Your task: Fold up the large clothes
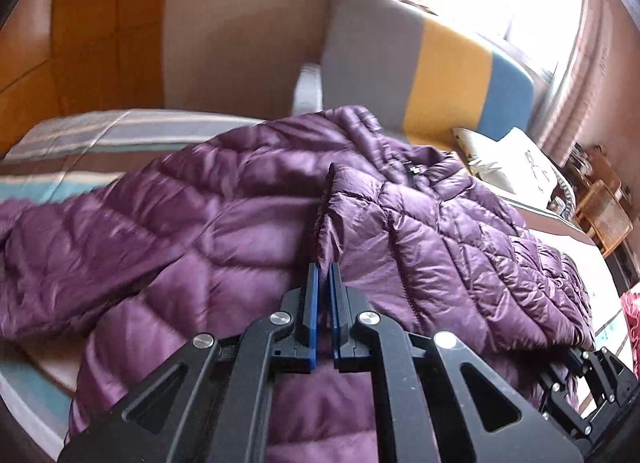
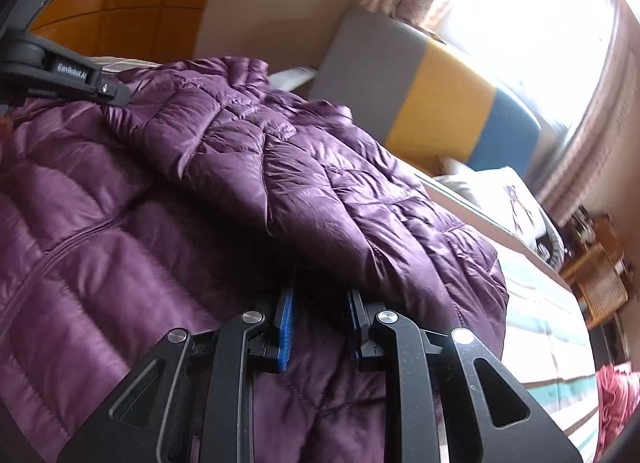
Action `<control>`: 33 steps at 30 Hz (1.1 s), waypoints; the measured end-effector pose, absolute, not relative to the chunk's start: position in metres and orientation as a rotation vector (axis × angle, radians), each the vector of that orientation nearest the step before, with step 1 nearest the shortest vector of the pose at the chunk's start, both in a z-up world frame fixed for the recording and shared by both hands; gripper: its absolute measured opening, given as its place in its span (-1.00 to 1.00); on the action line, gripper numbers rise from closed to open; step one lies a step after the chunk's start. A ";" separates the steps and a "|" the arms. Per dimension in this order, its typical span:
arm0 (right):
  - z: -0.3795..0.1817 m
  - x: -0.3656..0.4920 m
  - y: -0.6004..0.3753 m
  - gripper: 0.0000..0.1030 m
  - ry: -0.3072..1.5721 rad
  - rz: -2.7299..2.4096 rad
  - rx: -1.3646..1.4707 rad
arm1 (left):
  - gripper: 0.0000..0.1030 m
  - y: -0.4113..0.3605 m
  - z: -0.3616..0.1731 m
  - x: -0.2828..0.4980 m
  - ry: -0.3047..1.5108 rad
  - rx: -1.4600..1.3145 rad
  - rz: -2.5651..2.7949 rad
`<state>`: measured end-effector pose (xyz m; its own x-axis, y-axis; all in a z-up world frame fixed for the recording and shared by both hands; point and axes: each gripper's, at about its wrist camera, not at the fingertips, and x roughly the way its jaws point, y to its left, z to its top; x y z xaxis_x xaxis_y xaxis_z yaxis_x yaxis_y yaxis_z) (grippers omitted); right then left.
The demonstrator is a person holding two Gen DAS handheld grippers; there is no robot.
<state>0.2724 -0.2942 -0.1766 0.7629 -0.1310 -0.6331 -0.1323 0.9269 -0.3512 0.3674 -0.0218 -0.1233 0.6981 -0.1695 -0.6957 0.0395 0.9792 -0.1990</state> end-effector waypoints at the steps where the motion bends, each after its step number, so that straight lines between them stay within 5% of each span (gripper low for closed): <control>1: -0.175 0.271 -0.295 -0.59 0.697 0.017 -0.388 | -0.92 -0.017 -0.125 0.364 0.790 -0.179 -0.109; 18: -0.119 0.242 -0.366 -0.59 0.507 0.126 0.086 | -0.90 0.015 -0.149 0.341 0.799 -0.293 -0.084; 28: -0.174 0.324 -0.408 -0.59 0.855 -0.230 0.150 | -0.77 0.006 -0.154 0.342 0.821 -0.262 -0.110; 33: -0.185 0.331 -0.409 -0.59 0.869 -0.262 0.127 | -0.76 0.000 -0.157 0.345 0.841 -0.237 -0.125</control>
